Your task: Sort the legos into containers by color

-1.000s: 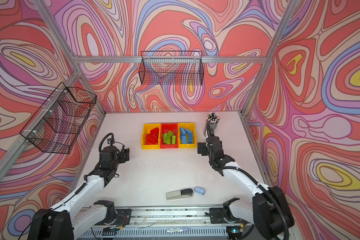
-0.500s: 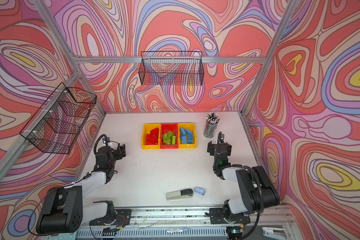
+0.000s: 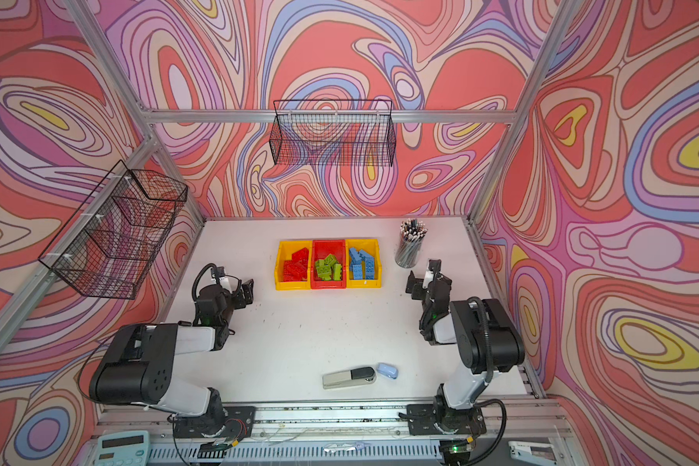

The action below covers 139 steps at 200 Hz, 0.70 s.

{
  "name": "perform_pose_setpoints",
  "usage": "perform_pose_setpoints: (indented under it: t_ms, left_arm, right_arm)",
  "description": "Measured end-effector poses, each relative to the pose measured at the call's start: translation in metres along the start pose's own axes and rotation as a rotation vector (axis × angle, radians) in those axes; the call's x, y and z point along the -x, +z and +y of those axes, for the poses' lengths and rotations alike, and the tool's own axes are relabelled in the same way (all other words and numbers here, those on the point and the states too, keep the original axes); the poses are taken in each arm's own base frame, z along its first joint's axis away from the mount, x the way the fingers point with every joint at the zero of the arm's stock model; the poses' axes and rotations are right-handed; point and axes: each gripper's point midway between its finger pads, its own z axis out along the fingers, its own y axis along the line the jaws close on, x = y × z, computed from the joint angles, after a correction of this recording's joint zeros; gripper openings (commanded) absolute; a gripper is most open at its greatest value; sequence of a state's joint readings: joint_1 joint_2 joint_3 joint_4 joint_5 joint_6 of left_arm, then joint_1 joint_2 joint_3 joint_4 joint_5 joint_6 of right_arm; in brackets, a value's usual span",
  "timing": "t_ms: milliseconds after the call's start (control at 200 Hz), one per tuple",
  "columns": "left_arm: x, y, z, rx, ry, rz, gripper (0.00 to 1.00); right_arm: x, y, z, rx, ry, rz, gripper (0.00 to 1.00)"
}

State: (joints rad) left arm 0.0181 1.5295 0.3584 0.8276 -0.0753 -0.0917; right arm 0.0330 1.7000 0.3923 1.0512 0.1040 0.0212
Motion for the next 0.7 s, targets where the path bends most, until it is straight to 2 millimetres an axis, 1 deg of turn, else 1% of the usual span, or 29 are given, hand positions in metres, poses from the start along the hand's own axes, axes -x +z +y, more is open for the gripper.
perform_pose_setpoints:
  t_ms: [70, 175, 190, 210, 341, 696]
  left_arm:
    - [0.0, 0.001, -0.004, -0.014, 0.013, -0.005, 0.96]
    - [0.003, 0.001, -0.005, -0.017, 0.018, -0.013, 0.96]
    - [0.003, 0.001, -0.005, -0.017, 0.019, -0.016, 0.96]
    - [0.004, 0.001, -0.005, -0.017, 0.019, -0.016, 1.0]
    - [0.005, 0.001, -0.005, -0.018, 0.023, -0.021, 1.0]
    - [0.007, 0.001, -0.007, -0.021, 0.03, -0.029, 1.0]
  right_arm:
    - [0.004, 0.0, 0.002, 0.011, 0.004, -0.017, 0.98]
    - [0.009, 0.0, 0.002, 0.013, 0.011, -0.036, 0.98]
    - [0.01, 0.0, 0.002, 0.014, 0.012, -0.039, 0.98]
    - [0.01, 0.0, 0.002, 0.014, 0.012, -0.041, 0.98]
    - [0.013, 0.0, 0.003, 0.014, 0.016, -0.052, 0.98]
    - [0.014, 0.0, 0.002, 0.011, 0.02, -0.055, 0.98]
